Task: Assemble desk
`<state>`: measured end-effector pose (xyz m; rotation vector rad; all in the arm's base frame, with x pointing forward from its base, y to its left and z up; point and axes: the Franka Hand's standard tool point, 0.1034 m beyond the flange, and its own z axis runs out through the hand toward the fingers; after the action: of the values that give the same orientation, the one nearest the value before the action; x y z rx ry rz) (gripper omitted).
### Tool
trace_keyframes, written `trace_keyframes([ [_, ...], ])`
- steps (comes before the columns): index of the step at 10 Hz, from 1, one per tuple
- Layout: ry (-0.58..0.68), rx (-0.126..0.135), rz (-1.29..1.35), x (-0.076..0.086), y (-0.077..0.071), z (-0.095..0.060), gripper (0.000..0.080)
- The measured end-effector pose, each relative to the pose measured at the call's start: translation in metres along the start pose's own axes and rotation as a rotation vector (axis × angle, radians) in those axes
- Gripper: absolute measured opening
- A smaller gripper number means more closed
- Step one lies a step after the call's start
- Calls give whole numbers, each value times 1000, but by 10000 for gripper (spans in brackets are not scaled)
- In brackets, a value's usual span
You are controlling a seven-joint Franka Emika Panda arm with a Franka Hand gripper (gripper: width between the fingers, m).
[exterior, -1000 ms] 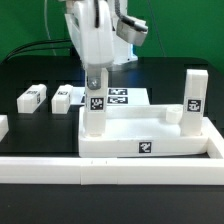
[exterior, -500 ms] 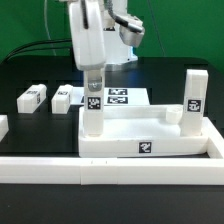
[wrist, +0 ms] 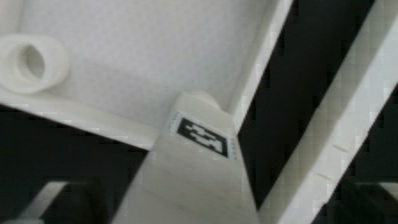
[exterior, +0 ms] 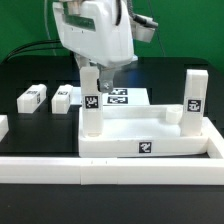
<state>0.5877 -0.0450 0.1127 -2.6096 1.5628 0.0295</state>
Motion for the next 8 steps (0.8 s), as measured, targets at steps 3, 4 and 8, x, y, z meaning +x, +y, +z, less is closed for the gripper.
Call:
trace_keyframes([
  [3, 13, -23, -351, 3, 3, 0, 649],
  [4, 16, -31, -451, 3, 3, 0, 649],
  [8, 16, -44, -835, 4, 4, 0, 649],
])
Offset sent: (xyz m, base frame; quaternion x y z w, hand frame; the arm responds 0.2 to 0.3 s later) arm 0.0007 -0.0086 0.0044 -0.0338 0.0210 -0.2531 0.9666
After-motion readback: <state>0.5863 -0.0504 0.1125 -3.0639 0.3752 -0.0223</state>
